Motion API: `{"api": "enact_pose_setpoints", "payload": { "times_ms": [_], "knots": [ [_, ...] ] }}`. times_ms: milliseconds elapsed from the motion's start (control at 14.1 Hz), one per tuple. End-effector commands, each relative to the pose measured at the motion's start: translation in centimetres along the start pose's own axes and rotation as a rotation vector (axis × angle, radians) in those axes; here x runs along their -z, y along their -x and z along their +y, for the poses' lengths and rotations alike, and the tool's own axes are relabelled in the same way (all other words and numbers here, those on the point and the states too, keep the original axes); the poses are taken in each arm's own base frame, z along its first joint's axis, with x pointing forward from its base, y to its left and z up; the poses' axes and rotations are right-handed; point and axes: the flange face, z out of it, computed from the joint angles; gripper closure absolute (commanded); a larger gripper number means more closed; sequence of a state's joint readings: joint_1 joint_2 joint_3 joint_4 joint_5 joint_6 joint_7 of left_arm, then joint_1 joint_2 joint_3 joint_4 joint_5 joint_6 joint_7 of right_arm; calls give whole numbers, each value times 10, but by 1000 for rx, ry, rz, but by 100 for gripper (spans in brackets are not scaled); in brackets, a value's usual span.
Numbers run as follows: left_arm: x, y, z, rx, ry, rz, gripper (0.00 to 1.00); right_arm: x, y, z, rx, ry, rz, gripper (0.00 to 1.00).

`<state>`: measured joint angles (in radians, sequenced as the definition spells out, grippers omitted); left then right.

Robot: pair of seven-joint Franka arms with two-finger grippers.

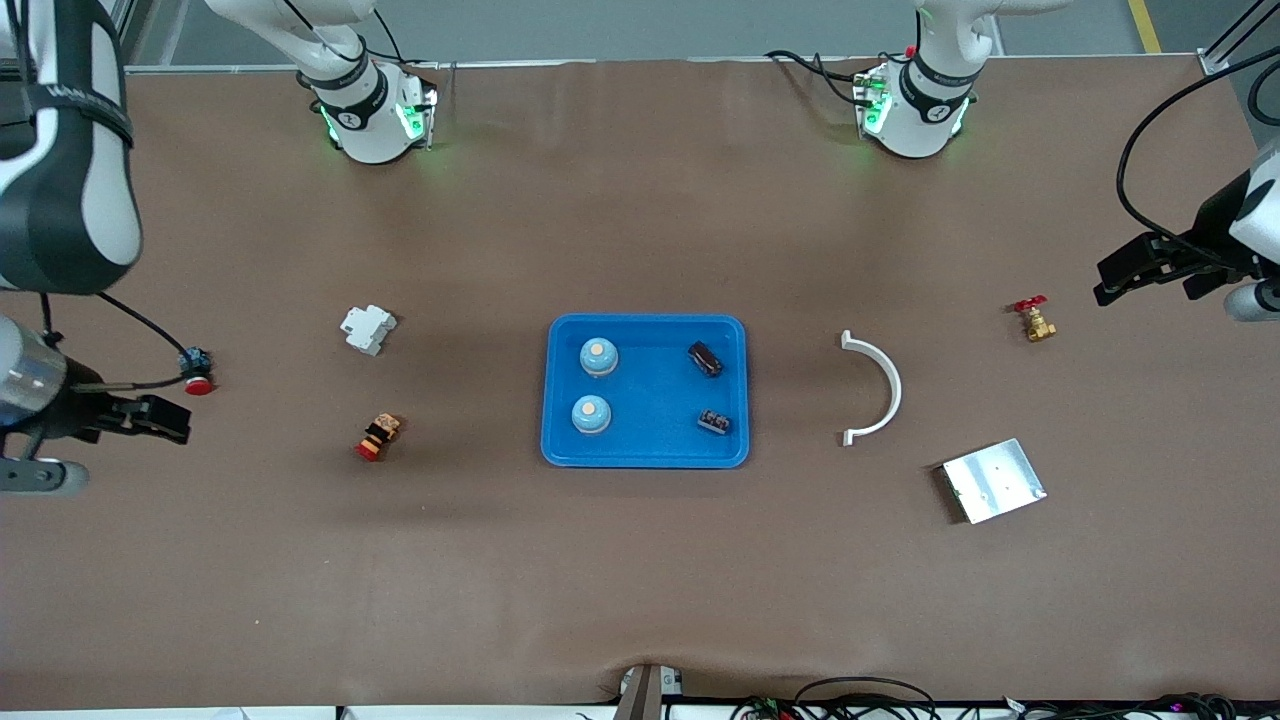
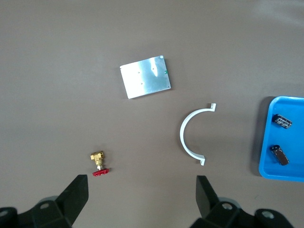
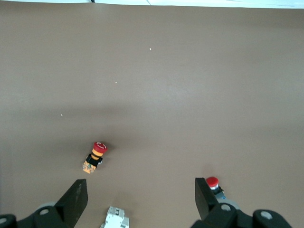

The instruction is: Place electrolytic capacitor and blue bell in tray

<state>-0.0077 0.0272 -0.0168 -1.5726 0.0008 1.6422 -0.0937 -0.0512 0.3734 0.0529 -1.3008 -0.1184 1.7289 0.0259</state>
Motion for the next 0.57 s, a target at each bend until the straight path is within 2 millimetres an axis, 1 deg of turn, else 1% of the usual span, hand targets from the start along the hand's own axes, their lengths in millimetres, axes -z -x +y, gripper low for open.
{"api": "enact_pose_setpoints", "payload": {
  "times_ms": [0, 142, 213, 497],
  "knots": [
    [3, 1, -5, -9, 11, -8, 0, 18, 41, 6, -7, -43, -13, 0],
    [3, 1, -6, -7, 10, -9, 0, 19, 58, 10, -21, -60, -22, 0],
    [3, 1, -12, 3, 10, -9, 0, 20, 62, 11, -22, -61, -24, 0],
    [0, 3, -15, -1, 8, -32, 0, 26, 65, 18, -40, -74, -11, 0]
  ]
}}
